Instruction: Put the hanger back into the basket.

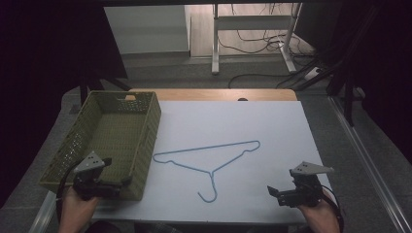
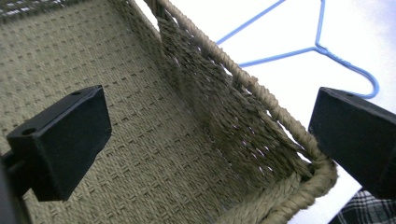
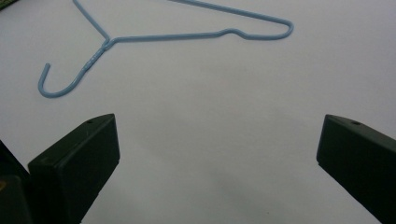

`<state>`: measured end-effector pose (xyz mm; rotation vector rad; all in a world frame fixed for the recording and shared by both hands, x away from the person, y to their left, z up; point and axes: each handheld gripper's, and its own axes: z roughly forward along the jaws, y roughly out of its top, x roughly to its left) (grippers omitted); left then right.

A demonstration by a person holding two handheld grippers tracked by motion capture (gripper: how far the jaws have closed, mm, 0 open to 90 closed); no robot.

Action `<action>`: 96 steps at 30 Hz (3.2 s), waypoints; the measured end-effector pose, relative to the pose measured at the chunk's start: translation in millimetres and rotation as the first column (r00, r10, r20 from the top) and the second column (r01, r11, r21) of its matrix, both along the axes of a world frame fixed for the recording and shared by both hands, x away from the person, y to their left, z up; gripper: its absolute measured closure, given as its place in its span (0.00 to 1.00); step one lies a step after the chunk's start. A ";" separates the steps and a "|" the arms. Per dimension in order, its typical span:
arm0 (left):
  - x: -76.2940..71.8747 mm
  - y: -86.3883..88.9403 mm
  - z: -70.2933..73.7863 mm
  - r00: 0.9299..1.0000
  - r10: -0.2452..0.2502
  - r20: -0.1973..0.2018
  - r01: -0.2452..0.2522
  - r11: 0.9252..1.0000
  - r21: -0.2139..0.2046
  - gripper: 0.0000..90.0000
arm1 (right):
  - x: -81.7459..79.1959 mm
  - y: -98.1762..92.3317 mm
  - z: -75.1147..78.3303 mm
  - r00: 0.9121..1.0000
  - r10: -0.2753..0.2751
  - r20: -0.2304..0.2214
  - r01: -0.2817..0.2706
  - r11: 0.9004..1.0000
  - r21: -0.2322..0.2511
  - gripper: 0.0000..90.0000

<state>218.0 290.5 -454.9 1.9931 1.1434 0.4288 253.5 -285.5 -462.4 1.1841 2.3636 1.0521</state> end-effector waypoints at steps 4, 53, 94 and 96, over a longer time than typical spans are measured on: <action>-0.9 -2.2 2.4 1.000 0.002 0.014 -0.002 1.000 0.001 0.01 | -0.3 0.9 1.0 1.000 -0.002 -0.001 0.002 1.000 0.003 0.00; 36.6 -122.0 14.4 0.961 -0.276 0.009 0.276 0.961 -0.030 0.01 | 12.3 55.9 18.8 0.988 0.154 -0.013 -0.153 0.988 0.012 0.00; 95.7 -158.8 -32.5 0.970 -0.238 -0.055 0.236 0.971 -0.037 0.02 | 14.9 171.3 -21.2 0.851 0.510 -0.126 -0.518 0.855 -0.036 0.62; 97.0 -157.5 -35.1 0.971 -0.232 -0.056 0.231 0.972 -0.036 0.02 | 13.8 177.0 -25.9 0.838 0.528 -0.139 -0.538 0.842 -0.047 0.67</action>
